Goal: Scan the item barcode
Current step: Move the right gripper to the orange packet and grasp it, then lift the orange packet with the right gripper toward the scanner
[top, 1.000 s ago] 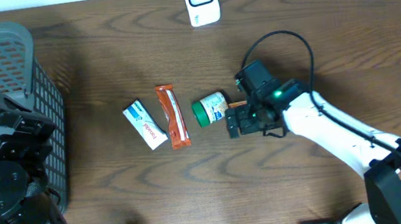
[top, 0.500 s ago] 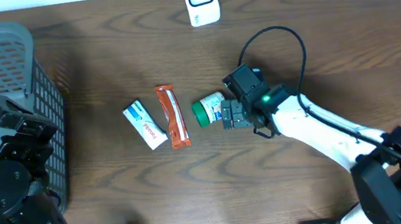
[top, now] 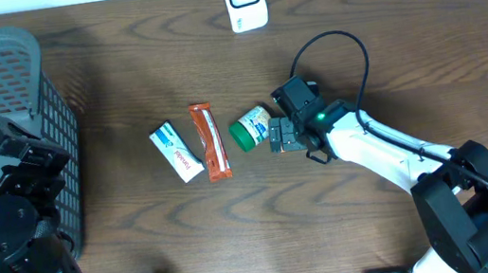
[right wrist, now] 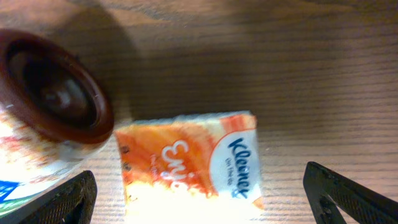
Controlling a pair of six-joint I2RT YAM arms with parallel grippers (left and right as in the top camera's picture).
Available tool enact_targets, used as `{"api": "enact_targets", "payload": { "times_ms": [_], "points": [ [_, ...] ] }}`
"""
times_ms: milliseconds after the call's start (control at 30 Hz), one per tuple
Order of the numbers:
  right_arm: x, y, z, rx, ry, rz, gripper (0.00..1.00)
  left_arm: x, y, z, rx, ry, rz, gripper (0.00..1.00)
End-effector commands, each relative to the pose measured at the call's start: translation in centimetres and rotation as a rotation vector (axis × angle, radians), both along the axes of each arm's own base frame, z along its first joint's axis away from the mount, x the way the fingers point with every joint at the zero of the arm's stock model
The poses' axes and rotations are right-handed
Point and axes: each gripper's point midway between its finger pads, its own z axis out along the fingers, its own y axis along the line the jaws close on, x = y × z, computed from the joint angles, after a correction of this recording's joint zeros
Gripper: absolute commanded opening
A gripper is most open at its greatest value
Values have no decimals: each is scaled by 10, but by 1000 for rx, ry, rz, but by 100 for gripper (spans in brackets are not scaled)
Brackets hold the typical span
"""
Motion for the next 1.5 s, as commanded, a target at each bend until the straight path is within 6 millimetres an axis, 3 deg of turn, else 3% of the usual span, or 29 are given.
{"api": "enact_targets", "payload": {
  "times_ms": [0, 367, 533, 700, 867, 1000, 1133, 1267, 1367, 1467],
  "points": [
    [4, -7, -12, -29, 15, -6, 99, -1, 3, -1, 20, 15, 15, 99],
    [9, -5, -29, -14, 34, 29, 99, -1, 3, -2, 20, 16, 15, 99],
    [12, -8, -29, -13, 33, 18, 84, -2, 3, -4, 24, 31, 15, 99],
    [13, -7, -28, -10, 26, 18, 84, -4, 4, -10, 32, 60, 14, 99],
    [13, -7, -29, -10, 27, 19, 72, -5, 4, -13, 36, 75, 14, 99],
    [13, -7, -28, -8, 24, 19, 70, -5, 4, -13, 37, 77, 14, 99],
    [10, -7, -29, -5, 42, 14, 65, -5, 4, -13, 37, 77, 14, 99],
    [2, 8, -30, 87, 89, 42, 66, -5, 4, -13, 37, 77, 14, 99],
    [-5, 21, -24, 171, 149, 69, 65, -5, 4, -13, 37, 77, 14, 99],
    [-18, 20, -16, 199, 245, 63, 62, -5, 4, -13, 37, 77, 14, 99]
  ]
}}
